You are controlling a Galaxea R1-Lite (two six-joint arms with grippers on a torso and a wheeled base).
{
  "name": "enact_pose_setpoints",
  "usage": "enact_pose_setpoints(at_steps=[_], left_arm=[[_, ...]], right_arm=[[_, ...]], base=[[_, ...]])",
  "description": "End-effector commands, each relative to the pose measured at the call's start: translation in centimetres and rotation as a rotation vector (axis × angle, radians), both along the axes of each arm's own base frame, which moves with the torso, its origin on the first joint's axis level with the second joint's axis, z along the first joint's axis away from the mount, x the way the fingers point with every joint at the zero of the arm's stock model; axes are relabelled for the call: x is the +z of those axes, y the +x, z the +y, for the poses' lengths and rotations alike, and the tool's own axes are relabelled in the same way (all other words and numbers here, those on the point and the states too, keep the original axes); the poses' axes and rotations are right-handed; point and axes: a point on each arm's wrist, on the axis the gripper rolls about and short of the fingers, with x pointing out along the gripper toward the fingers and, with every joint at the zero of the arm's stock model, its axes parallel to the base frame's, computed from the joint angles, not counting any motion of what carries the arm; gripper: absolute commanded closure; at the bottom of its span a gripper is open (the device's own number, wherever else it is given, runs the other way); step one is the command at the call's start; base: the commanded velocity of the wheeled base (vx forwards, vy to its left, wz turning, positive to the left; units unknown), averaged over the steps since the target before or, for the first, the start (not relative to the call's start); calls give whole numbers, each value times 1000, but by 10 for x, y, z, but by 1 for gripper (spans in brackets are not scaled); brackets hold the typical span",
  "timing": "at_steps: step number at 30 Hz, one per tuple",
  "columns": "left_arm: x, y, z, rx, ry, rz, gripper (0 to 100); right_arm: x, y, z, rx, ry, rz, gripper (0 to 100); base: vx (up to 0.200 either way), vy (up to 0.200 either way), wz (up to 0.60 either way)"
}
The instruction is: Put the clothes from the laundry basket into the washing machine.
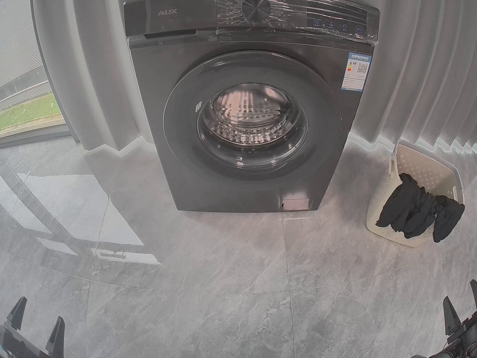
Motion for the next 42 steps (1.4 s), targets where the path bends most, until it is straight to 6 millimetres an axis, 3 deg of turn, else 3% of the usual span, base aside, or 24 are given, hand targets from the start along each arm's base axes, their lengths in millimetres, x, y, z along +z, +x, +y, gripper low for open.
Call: enact_pose_setpoints(at_steps=[1,37,42], left_arm=[[-5,0,0,0,2,2,0],[-5,0,0,3,-8,1,0],[-5,0,0,3,-9,1,0]], right_arm=[[-5,1,0,0,0,18,0],[-5,1,0,0,0,18,0],[-5,1,0,0,0,18,0]], base=[[0,0,0],[0,0,0],[200,0,0]])
